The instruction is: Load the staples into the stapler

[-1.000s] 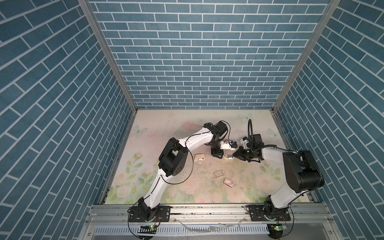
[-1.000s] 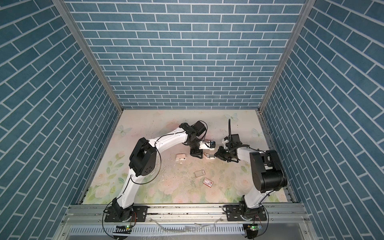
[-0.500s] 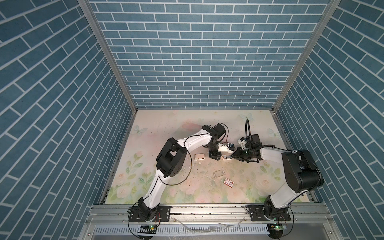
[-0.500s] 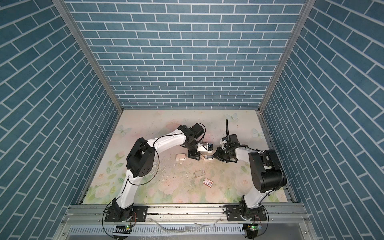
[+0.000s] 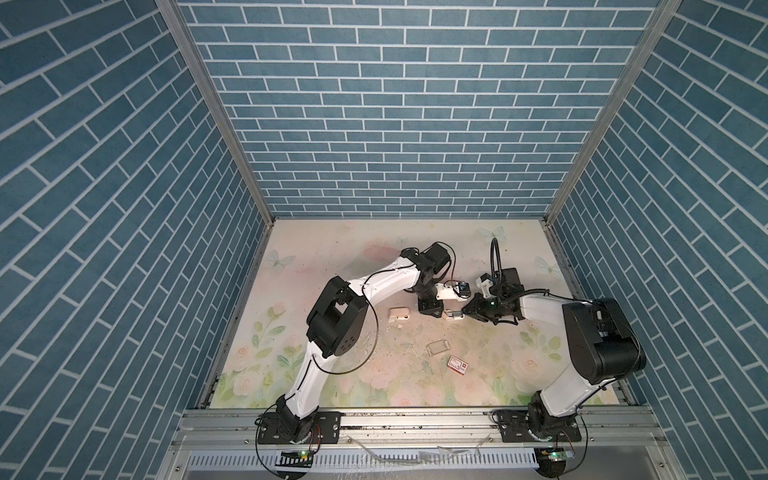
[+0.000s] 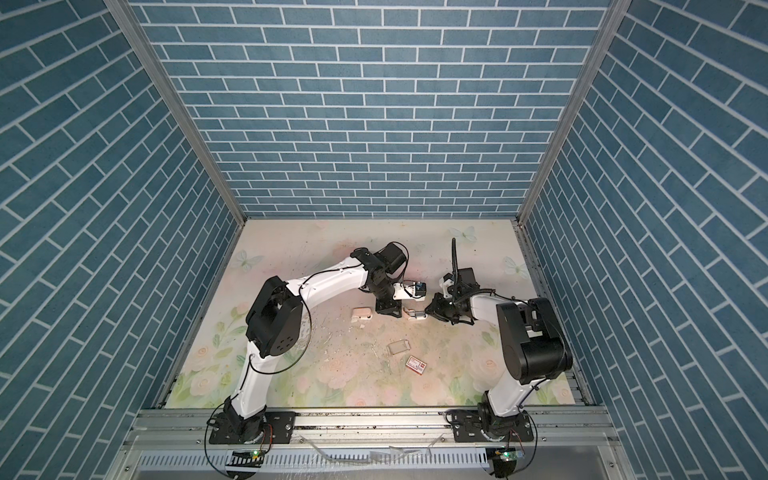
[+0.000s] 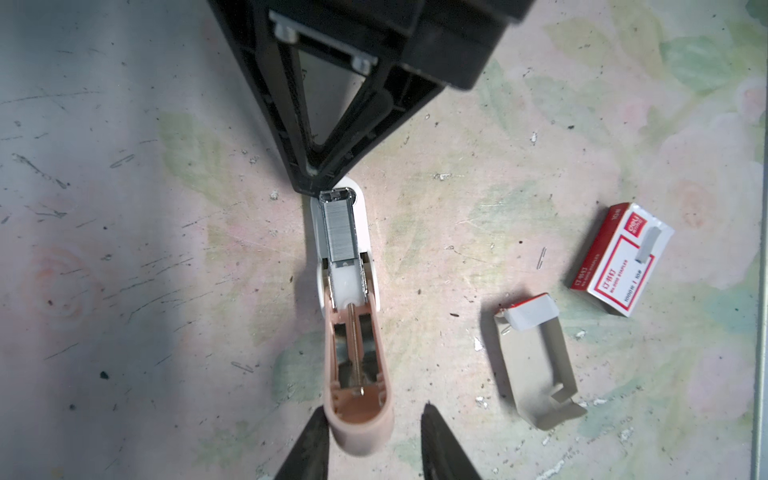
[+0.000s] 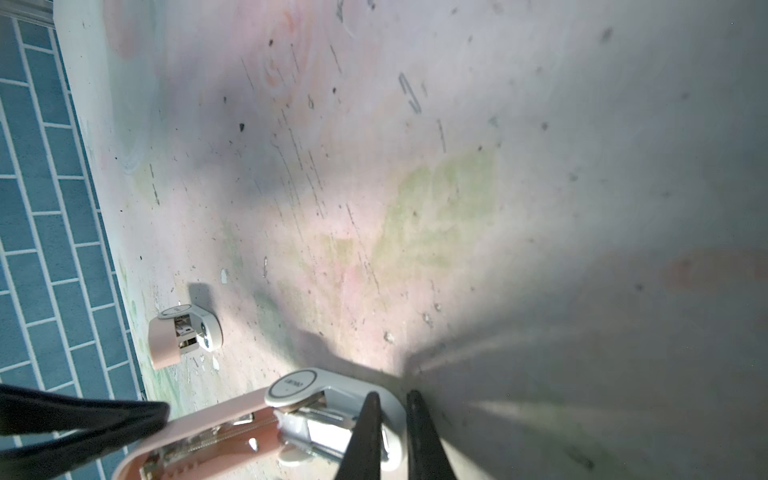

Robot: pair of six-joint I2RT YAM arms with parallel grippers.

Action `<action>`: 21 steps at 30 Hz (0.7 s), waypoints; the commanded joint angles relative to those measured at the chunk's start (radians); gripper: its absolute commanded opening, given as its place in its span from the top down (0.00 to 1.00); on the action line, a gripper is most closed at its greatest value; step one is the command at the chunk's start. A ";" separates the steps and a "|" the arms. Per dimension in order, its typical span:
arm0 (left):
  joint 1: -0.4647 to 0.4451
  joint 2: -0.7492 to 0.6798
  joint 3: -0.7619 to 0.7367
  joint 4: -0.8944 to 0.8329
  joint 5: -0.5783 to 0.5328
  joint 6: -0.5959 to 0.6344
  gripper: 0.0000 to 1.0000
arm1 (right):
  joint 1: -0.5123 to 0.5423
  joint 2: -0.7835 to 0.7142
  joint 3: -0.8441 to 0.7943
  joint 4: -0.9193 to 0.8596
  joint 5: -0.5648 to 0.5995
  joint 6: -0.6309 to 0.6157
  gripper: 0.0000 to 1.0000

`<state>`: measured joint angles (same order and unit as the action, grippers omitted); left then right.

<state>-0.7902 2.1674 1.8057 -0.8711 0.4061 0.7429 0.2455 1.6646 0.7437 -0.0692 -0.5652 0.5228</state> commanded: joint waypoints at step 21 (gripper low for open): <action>-0.012 0.008 0.023 0.016 -0.008 -0.033 0.73 | 0.006 -0.009 -0.019 -0.030 0.013 -0.027 0.83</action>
<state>-0.7940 2.1674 1.8076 -0.8543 0.4007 0.7158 0.2455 1.6638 0.7437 -0.0689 -0.5644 0.5228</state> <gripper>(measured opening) 0.270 0.169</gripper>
